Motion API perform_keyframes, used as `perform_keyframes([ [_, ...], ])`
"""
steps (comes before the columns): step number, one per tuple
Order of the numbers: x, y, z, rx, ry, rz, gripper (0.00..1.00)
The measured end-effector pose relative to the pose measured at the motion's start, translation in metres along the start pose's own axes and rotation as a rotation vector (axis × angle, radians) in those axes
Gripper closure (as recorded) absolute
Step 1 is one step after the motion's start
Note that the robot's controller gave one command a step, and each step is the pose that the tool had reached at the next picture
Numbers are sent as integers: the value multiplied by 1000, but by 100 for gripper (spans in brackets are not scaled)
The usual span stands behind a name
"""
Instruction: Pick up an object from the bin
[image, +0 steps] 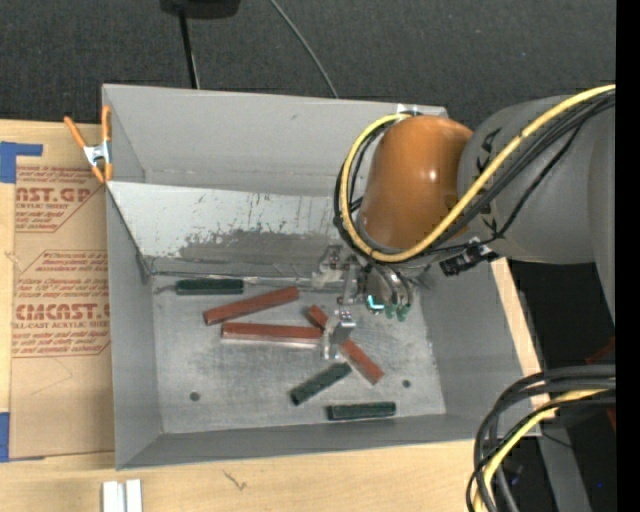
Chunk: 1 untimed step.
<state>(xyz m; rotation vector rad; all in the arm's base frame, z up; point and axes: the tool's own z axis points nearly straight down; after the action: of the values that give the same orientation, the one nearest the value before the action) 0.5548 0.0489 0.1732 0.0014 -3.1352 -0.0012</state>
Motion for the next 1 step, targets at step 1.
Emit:
perform_keyframes([
  [1, -2, 0, -4, 0, -8, 0, 0],
])
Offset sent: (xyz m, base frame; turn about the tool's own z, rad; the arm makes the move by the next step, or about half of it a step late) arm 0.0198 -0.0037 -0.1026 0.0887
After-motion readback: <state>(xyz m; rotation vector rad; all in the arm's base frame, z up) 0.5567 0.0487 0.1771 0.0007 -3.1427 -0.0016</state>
